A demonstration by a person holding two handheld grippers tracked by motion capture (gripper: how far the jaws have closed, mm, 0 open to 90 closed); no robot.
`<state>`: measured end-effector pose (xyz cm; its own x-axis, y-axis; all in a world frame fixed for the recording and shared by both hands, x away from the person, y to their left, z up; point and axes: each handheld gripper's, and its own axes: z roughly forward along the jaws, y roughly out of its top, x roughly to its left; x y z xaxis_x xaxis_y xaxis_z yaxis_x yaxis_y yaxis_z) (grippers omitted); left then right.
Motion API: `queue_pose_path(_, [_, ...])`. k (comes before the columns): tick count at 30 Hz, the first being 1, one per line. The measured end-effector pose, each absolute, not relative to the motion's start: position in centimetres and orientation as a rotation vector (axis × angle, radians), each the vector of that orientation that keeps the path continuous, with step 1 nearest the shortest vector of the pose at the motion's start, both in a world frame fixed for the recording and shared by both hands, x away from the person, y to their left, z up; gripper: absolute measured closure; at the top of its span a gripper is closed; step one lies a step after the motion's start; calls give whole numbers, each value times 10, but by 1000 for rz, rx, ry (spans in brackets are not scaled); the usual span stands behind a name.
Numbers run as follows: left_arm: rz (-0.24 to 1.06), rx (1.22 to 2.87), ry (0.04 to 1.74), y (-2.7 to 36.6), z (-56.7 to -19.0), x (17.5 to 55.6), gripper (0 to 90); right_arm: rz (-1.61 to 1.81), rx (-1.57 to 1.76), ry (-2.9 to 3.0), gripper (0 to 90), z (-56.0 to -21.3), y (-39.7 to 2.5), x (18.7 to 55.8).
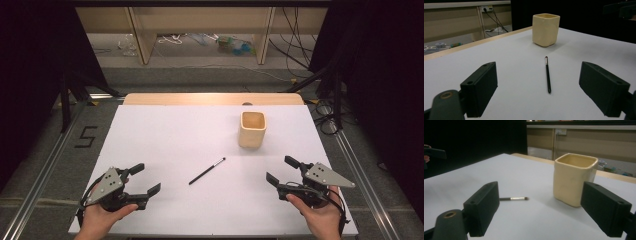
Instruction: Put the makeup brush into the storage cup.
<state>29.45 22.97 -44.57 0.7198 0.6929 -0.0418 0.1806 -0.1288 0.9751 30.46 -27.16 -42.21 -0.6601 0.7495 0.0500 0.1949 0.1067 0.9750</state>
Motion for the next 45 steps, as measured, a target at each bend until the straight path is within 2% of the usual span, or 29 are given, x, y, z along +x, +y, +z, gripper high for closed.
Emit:
queue_pose_path(24, [524, 1618, 694, 212, -436, 311, 151, 1567, 939, 1908, 167, -419, -269, 301])
queue_pose_path(45, [511, 1614, 651, 175, -436, 333, 152, 1558, 943, 1909, 166, -420, -269, 302])
